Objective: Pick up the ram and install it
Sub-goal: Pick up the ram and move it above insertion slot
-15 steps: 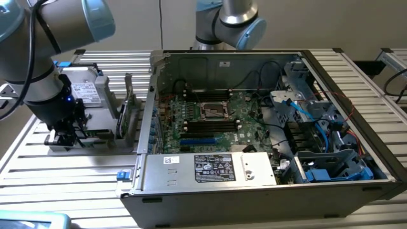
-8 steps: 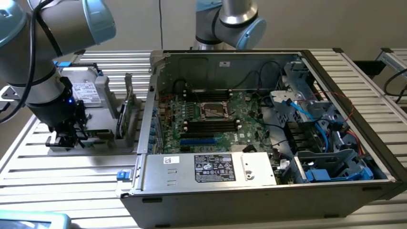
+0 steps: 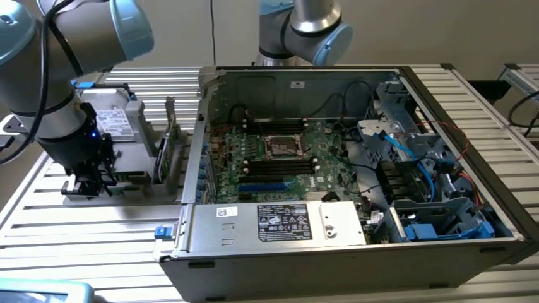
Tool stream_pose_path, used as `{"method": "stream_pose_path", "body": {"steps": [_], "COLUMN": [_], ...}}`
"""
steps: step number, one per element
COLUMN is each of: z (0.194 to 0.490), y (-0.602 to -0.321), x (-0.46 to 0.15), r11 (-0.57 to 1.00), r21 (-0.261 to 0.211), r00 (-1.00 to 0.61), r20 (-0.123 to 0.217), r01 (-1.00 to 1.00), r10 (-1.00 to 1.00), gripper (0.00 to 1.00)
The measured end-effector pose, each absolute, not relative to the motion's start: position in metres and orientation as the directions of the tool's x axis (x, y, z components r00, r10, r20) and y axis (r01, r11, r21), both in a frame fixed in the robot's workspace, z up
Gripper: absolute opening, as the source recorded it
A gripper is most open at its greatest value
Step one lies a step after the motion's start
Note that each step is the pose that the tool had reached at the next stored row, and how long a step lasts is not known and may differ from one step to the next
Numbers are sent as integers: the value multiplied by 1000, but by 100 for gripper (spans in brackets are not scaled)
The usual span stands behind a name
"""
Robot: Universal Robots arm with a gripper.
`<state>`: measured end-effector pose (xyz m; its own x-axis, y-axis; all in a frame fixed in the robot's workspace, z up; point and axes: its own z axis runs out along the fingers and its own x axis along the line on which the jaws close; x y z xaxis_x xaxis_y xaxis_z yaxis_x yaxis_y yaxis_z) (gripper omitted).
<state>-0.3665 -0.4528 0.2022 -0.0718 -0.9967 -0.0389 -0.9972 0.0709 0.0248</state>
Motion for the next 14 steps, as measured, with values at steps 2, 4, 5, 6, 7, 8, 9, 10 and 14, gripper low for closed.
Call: {"method": "stream_pose_path", "body": {"steps": [2,4,5,6,7,8,9,10,14], "z": [202,199,198,198,198,198,198,198,198], "y": [-453,-453,-453,-453,-453,-453,-453,-453,-453], "x": [-366,-366,-367,-367,-367,-367,-367,-367,-367], "r11": [71,71,71,71,71,71,71,71,71], "r21": [25,25,25,25,25,25,25,25,25], "r00": [-72,-72,-72,-72,-72,-72,-72,-72,-72], "r20": [-39,-39,-39,-40,-39,-39,-40,-39,-40], "r01": [-997,-997,-997,-997,-997,-997,-997,-997,-997], "r10": [-997,-997,-997,-997,-997,-997,-997,-997,-997], "gripper": [33,33,33,33,33,33,33,33,24]}}
